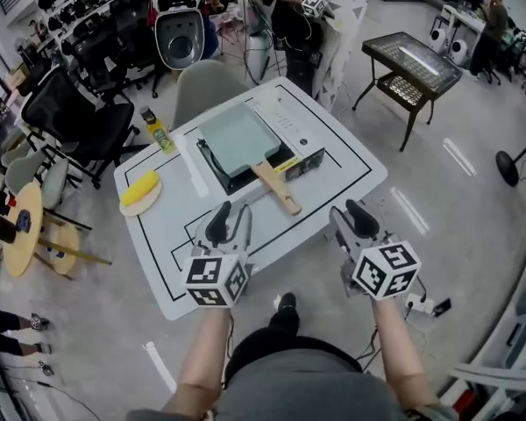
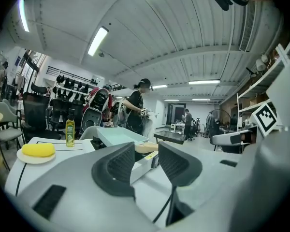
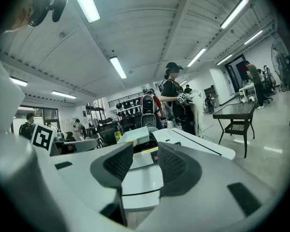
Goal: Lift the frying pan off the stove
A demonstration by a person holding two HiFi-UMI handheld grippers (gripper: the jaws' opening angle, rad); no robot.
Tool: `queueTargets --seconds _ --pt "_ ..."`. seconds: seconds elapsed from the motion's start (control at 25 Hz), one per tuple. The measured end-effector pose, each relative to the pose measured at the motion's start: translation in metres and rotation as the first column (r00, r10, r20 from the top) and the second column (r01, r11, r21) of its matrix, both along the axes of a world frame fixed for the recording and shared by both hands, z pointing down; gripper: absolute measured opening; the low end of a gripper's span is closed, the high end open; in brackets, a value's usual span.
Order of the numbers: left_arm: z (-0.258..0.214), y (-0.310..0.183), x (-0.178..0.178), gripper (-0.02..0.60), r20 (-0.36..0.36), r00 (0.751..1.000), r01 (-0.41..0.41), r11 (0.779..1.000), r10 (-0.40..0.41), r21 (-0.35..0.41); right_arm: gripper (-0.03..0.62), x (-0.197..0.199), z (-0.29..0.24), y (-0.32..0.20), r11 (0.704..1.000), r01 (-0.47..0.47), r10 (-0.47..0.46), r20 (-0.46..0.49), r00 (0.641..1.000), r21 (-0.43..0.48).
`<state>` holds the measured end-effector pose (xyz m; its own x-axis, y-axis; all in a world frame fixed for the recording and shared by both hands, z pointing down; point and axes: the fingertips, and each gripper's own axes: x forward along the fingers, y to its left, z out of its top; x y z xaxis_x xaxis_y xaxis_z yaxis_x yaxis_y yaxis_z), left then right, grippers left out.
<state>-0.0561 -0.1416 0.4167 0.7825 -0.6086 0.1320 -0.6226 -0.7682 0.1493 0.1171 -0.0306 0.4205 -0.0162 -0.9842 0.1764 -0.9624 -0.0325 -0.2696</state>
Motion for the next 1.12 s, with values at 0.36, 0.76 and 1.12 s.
queueTargets --seconds 0.36,0.76,1.12 --pt "0.005 -0.047 0.013 0.141 -0.007 1.0 0.003 1.0 -0.003 -0.022 0.153 0.023 -0.009 -0.051 1.0 -0.016 0.016 0.002 1.0 0.007" --pt "0.009 -0.076 0.016 0.141 0.0 0.998 0.06 0.997 -0.06 -0.049 0.15 0.037 -0.014 -0.096 0.999 0.049 -0.049 0.017 0.999 0.001" --pt "0.0 -0.093 0.012 0.141 0.018 0.977 0.214 0.976 -0.213 -0.044 0.15 0.044 -0.018 -0.143 0.976 0.218 -0.218 0.061 0.974 0.009"
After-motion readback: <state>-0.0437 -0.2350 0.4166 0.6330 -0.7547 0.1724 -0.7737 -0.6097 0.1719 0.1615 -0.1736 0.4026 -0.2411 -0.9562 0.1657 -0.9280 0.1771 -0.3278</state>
